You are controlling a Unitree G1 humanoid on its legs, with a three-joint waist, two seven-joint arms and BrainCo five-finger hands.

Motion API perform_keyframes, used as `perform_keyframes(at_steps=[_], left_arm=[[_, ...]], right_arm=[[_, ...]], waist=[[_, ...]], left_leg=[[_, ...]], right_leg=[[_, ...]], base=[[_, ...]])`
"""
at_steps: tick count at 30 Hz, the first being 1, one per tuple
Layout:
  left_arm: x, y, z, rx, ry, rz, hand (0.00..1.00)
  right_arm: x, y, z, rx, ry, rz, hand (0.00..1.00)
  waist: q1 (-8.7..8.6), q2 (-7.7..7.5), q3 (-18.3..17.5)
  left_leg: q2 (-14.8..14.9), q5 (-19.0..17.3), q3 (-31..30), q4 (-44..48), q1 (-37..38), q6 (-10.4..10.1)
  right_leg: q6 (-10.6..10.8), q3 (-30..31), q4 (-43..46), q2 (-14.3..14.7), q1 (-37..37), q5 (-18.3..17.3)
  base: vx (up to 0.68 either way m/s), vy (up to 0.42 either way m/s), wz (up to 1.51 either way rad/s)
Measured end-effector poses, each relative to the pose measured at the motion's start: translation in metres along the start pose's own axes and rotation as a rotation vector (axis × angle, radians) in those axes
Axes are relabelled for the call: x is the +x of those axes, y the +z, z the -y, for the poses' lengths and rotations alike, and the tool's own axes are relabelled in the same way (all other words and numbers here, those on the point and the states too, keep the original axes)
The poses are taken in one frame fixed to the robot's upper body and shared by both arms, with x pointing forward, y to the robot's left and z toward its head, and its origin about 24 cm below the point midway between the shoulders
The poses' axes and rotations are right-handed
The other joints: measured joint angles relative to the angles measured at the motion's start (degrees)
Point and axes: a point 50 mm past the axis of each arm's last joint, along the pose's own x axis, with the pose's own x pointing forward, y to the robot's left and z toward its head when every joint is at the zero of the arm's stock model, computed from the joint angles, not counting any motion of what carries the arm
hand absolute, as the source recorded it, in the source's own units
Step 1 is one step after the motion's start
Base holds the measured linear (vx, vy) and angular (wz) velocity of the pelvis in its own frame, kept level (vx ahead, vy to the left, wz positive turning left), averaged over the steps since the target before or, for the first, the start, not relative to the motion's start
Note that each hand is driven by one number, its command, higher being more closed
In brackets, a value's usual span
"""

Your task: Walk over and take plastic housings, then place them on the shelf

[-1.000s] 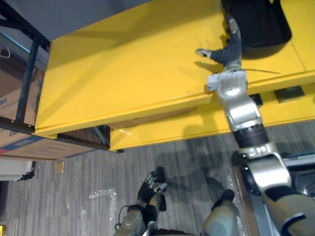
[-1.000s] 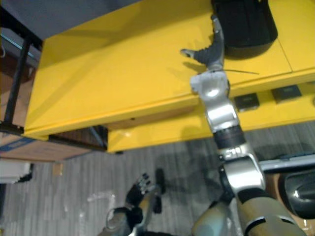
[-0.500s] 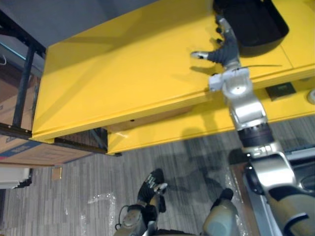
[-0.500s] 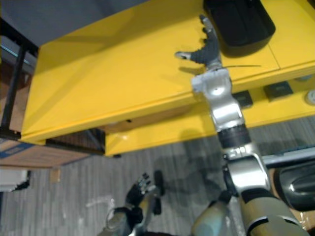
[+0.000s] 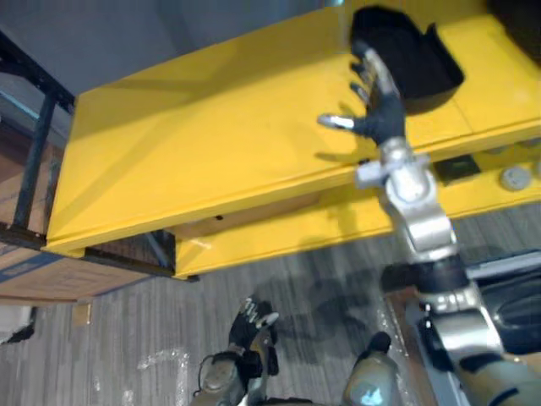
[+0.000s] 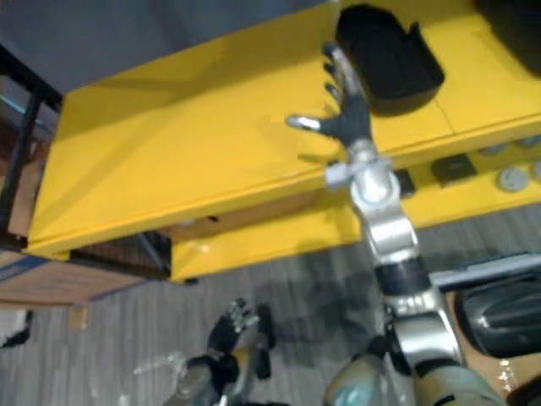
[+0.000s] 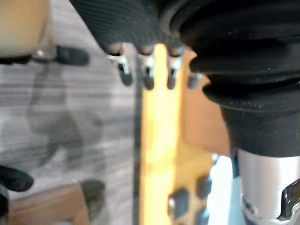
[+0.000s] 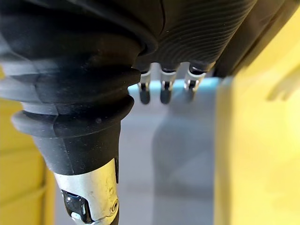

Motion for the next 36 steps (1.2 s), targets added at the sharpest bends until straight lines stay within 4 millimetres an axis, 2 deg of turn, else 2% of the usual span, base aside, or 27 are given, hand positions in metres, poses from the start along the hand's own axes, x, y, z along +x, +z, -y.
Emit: perform_keyframes(at_steps=[2, 3, 5, 6, 8, 10, 11, 13, 14, 15, 16, 21, 25, 29, 32, 36], left_arm=[[-0.002, -0.001, -0.005, -0.006, 0.036, 0.002, 0.00], [-0.002, 0.000, -0.006, -0.001, 0.044, 0.005, 0.00], [-0.001, 0.003, -0.009, 0.027, 0.070, 0.022, 0.00], [-0.001, 0.004, -0.009, 0.030, 0.070, 0.024, 0.00], [0.000, 0.006, -0.009, 0.060, 0.084, 0.032, 0.00], [0.002, 0.008, -0.008, 0.075, 0.087, 0.031, 0.00], [0.003, 0.009, -0.008, 0.094, 0.085, 0.028, 0.00], [0.004, 0.008, -0.007, 0.133, 0.083, 0.009, 0.00], [0.005, 0.009, -0.007, 0.144, 0.083, 0.007, 0.00], [0.005, 0.009, -0.008, 0.151, 0.089, 0.002, 0.00], [0.005, 0.009, -0.011, 0.157, 0.100, -0.002, 0.00], [0.000, 0.003, -0.017, 0.187, 0.088, -0.023, 0.00], [-0.001, -0.003, -0.008, 0.232, -0.008, -0.045, 0.00], [-0.004, -0.017, 0.017, 0.301, -0.160, -0.093, 0.00], [-0.002, -0.019, 0.039, 0.334, -0.273, -0.097, 0.00], [0.002, -0.014, 0.050, 0.352, -0.314, -0.085, 0.00]], right_arm=[[-0.028, -0.016, 0.015, 0.019, -0.098, -0.060, 0.00], [-0.035, -0.019, 0.019, 0.024, -0.126, -0.071, 0.00], [-0.067, -0.029, 0.035, 0.037, -0.249, -0.117, 0.00], [-0.075, -0.032, 0.038, 0.040, -0.274, -0.131, 0.00], [-0.108, -0.044, 0.049, 0.039, -0.362, -0.208, 0.00], [-0.129, -0.055, 0.056, 0.047, -0.426, -0.275, 0.00], [-0.135, -0.058, 0.057, 0.055, -0.449, -0.298, 0.00], [-0.162, -0.068, 0.065, 0.101, -0.566, -0.372, 0.00], [-0.169, -0.070, 0.066, 0.126, -0.597, -0.380, 0.00], [-0.185, -0.074, 0.069, 0.156, -0.663, -0.404, 0.00], [-0.200, -0.076, 0.072, 0.172, -0.721, -0.426, 0.00], [-0.250, -0.084, 0.079, 0.244, -0.913, -0.488, 0.00], [-0.273, -0.082, 0.080, 0.284, -1.012, -0.480, 0.00], [-0.287, -0.081, 0.077, 0.344, -1.081, -0.464, 0.00], [-0.294, -0.081, 0.073, 0.369, -1.067, -0.468, 0.00], [-0.290, -0.085, 0.063, 0.424, -0.966, -0.472, 0.00]], waist=[[-1.18, -1.22, -2.99], [-1.39, -1.59, -3.58], [-2.40, -3.04, -5.89], [-2.72, -3.39, -6.32], [-3.45, -4.61, -8.89], [-4.35, -5.35, -9.90], [-4.55, -5.57, -10.18], [-5.89, -6.00, -11.00], [-5.98, -6.05, -11.00], [-6.05, -6.11, -11.35], [-6.30, -6.13, -11.55], [-8.64, -6.68, -13.07], [-9.43, -6.84, -13.52], [-12.18, -8.26, -14.71], [-13.23, -8.76, -15.60], [-13.90, -8.73, -15.85]], left_leg=[[0.17, -0.76, 0.46, -0.02, 0.28, -0.14], [0.29, -0.93, 0.77, -0.02, 0.47, -0.27], [1.03, -1.74, 2.15, -0.04, 1.75, -0.70], [1.23, -1.95, 2.44, -0.04, 2.21, -0.78], [2.12, -2.59, 4.16, -0.04, 3.32, -1.43], [2.76, -2.92, 5.23, -0.04, 4.25, -1.86], [2.95, -3.00, 5.65, -0.04, 4.60, -1.96], [3.45, -3.32, 6.97, -0.04, 5.65, -2.31], [3.60, -3.44, 7.60, -0.05, 6.06, -2.40], [3.92, -3.70, 8.69, -0.05, 6.71, -2.60], [4.16, -3.92, 9.49, -0.05, 7.27, -2.73], [4.91, -4.73, 11.88, -0.06, 7.90, -3.40], [5.09, -6.05, 16.15, -0.06, 9.96, -3.77], [6.21, -7.01, 21.88, -0.05, 12.65, -5.08], [6.85, -7.63, 25.36, -0.02, 14.58, -5.85], [7.48, -8.24, 27.54, 0.08, 16.12, -6.59]], right_leg=[[0.31, -0.12, -3.48, 0.78, 1.57, 1.28], [0.28, -0.08, -4.36, 1.07, 1.94, 1.74], [0.24, 0.59, -7.99, 2.42, 3.74, 2.78], [0.15, 0.68, -8.54, 2.70, 4.26, 2.89], [0.05, 2.06, -9.61, 3.68, 4.47, 3.01], [-0.25, 3.12, -10.14, 4.44, 4.73, 3.22], [-0.32, 3.39, -10.32, 4.65, 4.83, 3.28], [-0.52, 4.77, -10.66, 5.18, 4.91, 3.42], [-0.57, 5.18, -10.70, 5.30, 4.91, 3.45], [-0.72, 6.32, -10.91, 5.66, 4.70, 3.56], [-0.78, 6.92, -10.94, 5.90, 4.68, 3.53], [-0.93, 9.18, -11.04, 6.79, 3.65, 3.56], [-0.72, 13.27, -10.87, 7.24, 2.48, 3.68], [-0.53, 18.22, -10.98, 9.16, 0.96, 3.98], [-1.14, 21.20, -11.57, 10.60, 0.55, 4.62], [-1.39, 23.27, -11.87, 11.83, 0.45, 4.88]], base=[[0.06, -0.008, -0.12], [0.08, -0.024, -0.26], [0.06, -0.028, -0.30], [0.05, -0.035, -0.28], [0.06, -0.041, -0.34], [0.04, -0.027, -0.31], [0.03, -0.025, -0.35], [0.02, -0.015, -0.31], [0.00, -0.003, -0.40], [0.00, -0.006, -0.43], [0.00, -0.008, -0.38], [0.01, -0.011, -0.26], [0.02, 0.020, -0.49], [0.08, 0.017, -0.65], [0.08, 0.013, -0.58], [0.07, 0.007, -0.33]])
